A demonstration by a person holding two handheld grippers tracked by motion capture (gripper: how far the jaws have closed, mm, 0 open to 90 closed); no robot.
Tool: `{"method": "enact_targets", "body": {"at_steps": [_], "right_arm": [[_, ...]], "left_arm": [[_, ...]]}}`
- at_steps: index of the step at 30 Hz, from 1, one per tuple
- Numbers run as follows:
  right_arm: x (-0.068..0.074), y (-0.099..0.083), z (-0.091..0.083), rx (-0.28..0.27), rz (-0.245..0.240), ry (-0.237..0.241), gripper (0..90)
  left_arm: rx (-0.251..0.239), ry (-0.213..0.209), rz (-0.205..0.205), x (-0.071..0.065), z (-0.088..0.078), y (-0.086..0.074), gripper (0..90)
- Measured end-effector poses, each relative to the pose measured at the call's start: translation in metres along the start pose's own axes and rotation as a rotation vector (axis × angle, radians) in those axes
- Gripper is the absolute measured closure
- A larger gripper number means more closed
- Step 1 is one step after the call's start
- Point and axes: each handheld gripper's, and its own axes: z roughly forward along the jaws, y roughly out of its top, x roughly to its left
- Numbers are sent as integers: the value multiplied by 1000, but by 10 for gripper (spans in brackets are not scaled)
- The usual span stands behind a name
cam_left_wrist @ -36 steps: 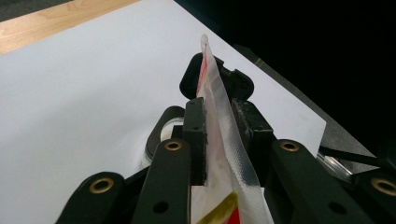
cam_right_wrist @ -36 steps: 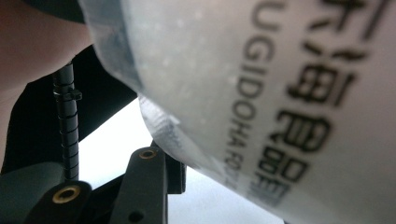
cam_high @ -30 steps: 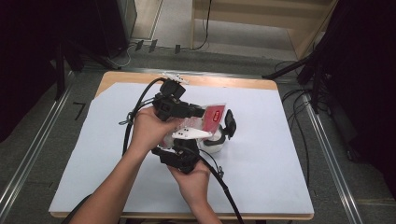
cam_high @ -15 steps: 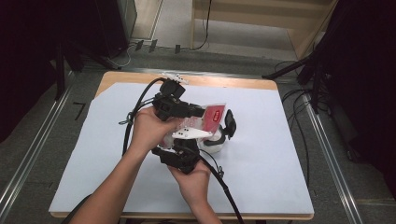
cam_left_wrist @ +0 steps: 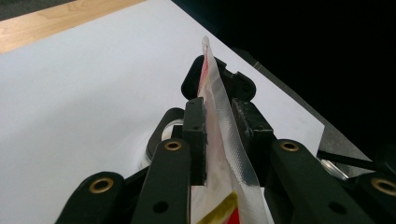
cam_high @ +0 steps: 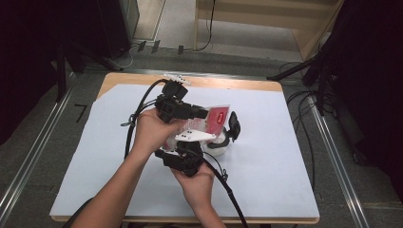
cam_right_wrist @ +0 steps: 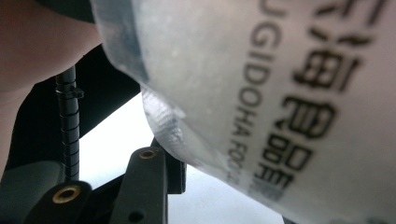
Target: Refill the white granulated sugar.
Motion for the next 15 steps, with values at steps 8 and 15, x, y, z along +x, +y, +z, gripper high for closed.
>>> {"method": "enact_targets", "body": {"at_steps": [8, 15], "right_arm": [[0, 0, -1, -5, 3, 1, 640], [1, 0, -1, -12, 6, 5, 640]], "left_arm": [[-4, 1, 6, -3, 1, 0, 766], [-1, 7, 12, -6, -1, 2, 762]]}}
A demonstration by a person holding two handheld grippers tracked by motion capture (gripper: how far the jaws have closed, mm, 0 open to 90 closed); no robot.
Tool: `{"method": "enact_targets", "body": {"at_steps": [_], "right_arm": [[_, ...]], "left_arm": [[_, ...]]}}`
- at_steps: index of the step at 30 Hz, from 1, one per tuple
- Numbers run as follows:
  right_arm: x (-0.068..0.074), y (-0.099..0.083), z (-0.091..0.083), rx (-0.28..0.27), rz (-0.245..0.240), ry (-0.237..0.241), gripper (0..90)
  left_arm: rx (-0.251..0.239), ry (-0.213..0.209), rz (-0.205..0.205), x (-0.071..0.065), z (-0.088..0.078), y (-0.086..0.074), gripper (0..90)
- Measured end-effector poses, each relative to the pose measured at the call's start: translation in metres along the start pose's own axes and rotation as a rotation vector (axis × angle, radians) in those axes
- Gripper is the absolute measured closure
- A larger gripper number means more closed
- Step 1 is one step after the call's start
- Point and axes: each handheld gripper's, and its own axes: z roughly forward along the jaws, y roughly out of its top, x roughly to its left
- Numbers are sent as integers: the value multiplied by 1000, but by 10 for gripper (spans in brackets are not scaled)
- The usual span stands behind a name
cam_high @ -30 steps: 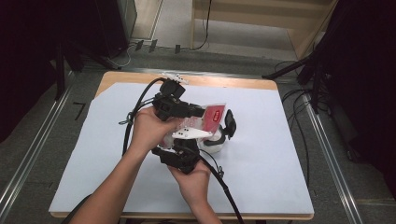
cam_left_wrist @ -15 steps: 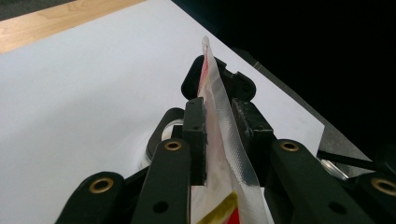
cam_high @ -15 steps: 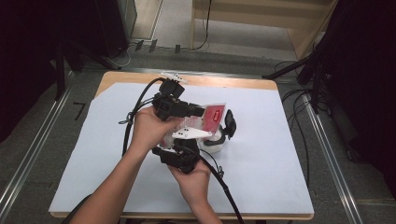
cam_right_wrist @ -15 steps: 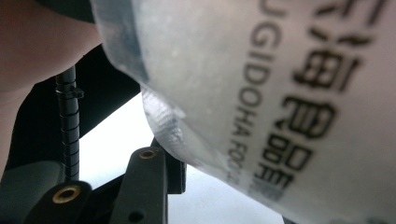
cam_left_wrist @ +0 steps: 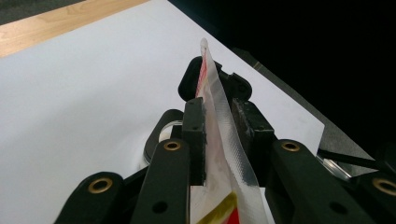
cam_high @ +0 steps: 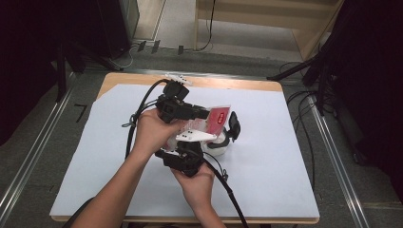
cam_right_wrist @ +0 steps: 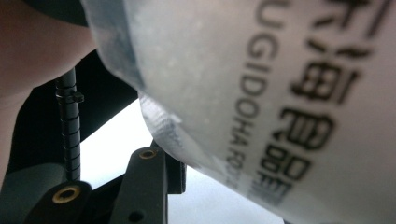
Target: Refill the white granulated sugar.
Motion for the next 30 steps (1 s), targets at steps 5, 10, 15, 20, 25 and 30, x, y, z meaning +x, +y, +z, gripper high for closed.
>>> {"method": "enact_targets", "body": {"at_steps": [5, 10, 15, 20, 25, 30], "right_arm": [[1, 1, -1, -6, 10, 10, 640], [-1, 2, -1, 4, 19, 3, 639], [-1, 3, -1, -2, 36, 12, 622], [-1, 4, -1, 3, 37, -4, 641], [0, 3, -1, -2, 32, -5, 641], [0, 3, -1, 3, 25, -9, 641]], "left_arm": [[3, -3, 6, -2, -1, 1, 752], [3, -6, -5, 1, 2, 2, 756], [12, -2, -1, 0, 3, 4, 758], [17, -5, 1, 0, 3, 5, 757], [12, -1, 5, -1, 3, 5, 756], [5, -7, -4, 1, 3, 4, 760]]}}
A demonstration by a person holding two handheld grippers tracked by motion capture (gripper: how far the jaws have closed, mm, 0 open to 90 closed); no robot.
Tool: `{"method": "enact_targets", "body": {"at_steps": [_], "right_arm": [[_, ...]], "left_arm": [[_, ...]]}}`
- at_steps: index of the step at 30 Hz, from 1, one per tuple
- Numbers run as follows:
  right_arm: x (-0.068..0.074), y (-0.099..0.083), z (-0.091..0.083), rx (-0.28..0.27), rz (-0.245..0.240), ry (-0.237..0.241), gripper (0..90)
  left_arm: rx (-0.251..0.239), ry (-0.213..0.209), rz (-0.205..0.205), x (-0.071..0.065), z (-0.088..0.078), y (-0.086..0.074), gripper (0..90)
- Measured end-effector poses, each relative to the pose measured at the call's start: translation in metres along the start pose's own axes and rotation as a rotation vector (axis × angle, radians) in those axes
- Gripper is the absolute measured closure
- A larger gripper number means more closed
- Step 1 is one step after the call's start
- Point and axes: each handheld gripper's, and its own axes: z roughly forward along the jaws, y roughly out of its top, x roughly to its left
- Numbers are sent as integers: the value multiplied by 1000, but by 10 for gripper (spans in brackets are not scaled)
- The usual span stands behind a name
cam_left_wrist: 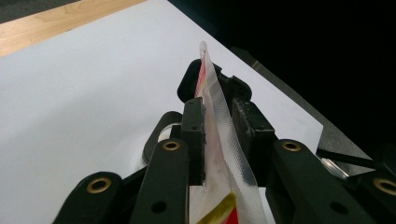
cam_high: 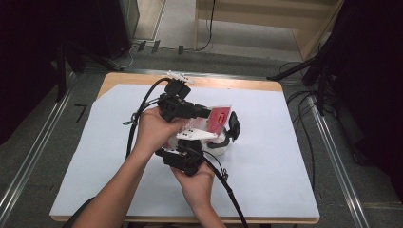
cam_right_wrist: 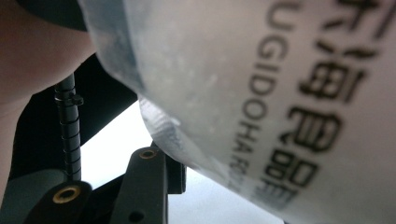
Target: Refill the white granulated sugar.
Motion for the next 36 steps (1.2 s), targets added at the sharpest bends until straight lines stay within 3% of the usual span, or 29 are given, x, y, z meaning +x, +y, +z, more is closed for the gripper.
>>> {"method": "enact_targets", "body": {"at_steps": [10, 13, 20, 27, 36], "right_arm": [[1, 0, 1, -2, 4, 3, 640], [1, -2, 0, -4, -23, 0, 636], [3, -9, 5, 3, -61, 5, 614], [5, -17, 7, 11, -104, 0, 601], [5, -24, 12, 28, -118, 23, 580]], "left_arm": [[4, 10, 8, -1, -1, 0, 760], [7, 8, 18, -2, -3, -2, 762], [12, -2, -3, 2, -9, -8, 770], [63, -3, 3, 4, -13, -12, 775], [105, -8, -20, 6, -17, -18, 768]]}}
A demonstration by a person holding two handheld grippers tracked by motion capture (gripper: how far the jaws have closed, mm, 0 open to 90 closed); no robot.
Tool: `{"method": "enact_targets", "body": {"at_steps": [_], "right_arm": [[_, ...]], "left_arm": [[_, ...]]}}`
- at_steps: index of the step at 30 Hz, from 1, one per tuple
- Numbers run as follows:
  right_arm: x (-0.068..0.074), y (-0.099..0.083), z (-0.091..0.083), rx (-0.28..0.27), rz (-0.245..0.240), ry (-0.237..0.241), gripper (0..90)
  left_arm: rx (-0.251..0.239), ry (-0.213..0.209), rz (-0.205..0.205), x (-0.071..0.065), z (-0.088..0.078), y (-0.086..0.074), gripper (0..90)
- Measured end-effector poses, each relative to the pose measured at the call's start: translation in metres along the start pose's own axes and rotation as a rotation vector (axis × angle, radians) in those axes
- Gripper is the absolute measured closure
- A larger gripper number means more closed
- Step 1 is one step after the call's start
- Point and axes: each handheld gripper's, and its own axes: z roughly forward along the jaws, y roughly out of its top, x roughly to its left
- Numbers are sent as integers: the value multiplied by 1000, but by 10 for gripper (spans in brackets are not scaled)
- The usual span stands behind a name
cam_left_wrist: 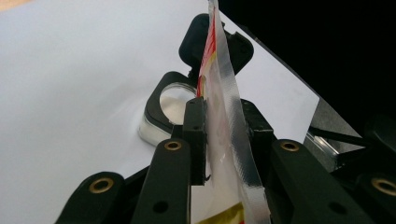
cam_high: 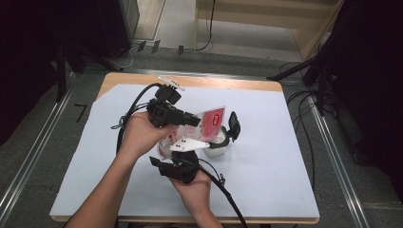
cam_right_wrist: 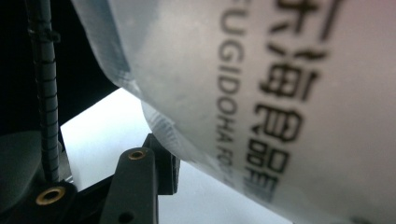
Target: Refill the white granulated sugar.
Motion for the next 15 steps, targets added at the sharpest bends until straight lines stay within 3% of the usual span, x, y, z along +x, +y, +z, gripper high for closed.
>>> {"method": "enact_targets", "body": {"at_steps": [4, 9, 15], "right_arm": [[0, -3, 2, 9, -20, 7, 577], [-2, -10, 5, 27, -28, 30, 570], [-3, -15, 7, 33, -60, 42, 572]], "left_arm": [[21, -5, -3, 1, 1, -1, 764], [60, 16, -1, 1, 5, -3, 761], [78, 5, -8, 6, 11, -4, 759]]}}
